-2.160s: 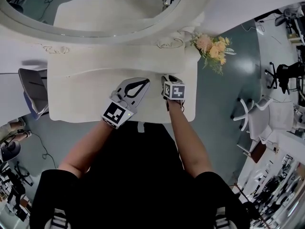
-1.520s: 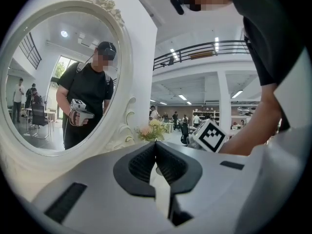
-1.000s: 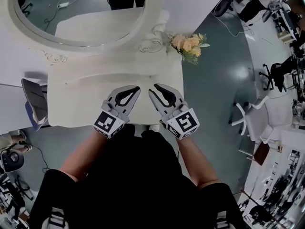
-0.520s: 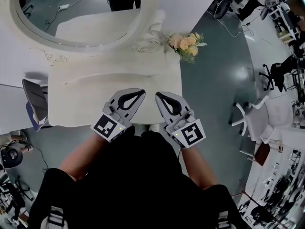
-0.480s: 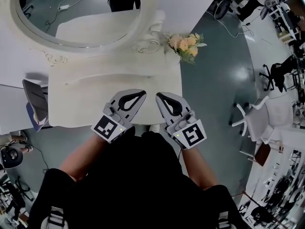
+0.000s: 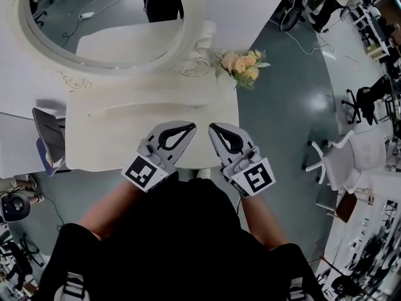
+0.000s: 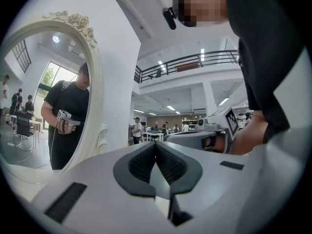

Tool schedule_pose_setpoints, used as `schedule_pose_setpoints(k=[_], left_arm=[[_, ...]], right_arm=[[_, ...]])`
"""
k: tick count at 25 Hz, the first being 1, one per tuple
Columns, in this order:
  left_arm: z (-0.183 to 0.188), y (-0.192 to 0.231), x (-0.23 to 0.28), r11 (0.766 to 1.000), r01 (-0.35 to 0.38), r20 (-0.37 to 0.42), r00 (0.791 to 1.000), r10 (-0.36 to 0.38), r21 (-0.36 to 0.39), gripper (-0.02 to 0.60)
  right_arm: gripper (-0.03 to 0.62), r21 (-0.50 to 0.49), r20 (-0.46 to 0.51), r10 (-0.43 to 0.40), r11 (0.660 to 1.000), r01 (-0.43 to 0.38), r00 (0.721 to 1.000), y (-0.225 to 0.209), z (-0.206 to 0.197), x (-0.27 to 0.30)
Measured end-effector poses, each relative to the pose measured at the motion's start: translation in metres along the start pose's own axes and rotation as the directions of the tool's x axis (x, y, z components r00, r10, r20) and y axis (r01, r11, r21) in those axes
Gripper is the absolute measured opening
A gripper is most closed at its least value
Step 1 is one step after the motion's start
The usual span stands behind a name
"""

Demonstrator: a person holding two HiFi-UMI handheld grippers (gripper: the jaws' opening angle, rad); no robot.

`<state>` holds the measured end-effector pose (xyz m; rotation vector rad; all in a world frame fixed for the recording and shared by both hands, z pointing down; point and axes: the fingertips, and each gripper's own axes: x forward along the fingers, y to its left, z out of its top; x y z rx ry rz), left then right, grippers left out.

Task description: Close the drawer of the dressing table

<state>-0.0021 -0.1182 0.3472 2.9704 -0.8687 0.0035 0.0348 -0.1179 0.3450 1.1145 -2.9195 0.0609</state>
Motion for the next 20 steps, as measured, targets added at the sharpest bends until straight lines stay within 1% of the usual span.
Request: schedule_pose_setpoints(k=[6,11,20], left_arm=[[0.0002,0.0034,0.0009,1.000,-0.010,0.005,1.000,0.010,-0.002,-0.005],[-0.0006,0.0036,0.0015,1.000,-0.014,0.001,1.000,0.014,-0.012,-0.005],[-0.0035,0.0042,0.0016,1.000,-0.016,-0.005,1.000,0.016,-0.019,-0.005]], right_arm=[[0.002,-0.006,-0.006,0.013,1.000,-0.013,1.000,0.0013,0.0004,0.0005],[0.002,0.020,-0.005,0.019,1.000,-0.019,1.000,0.0017,-0.0003,0.0013],[0.002,0.007,-0.007,0.025,1.000,-0.025,1.000,0.0043,-0.0023,0.0047]])
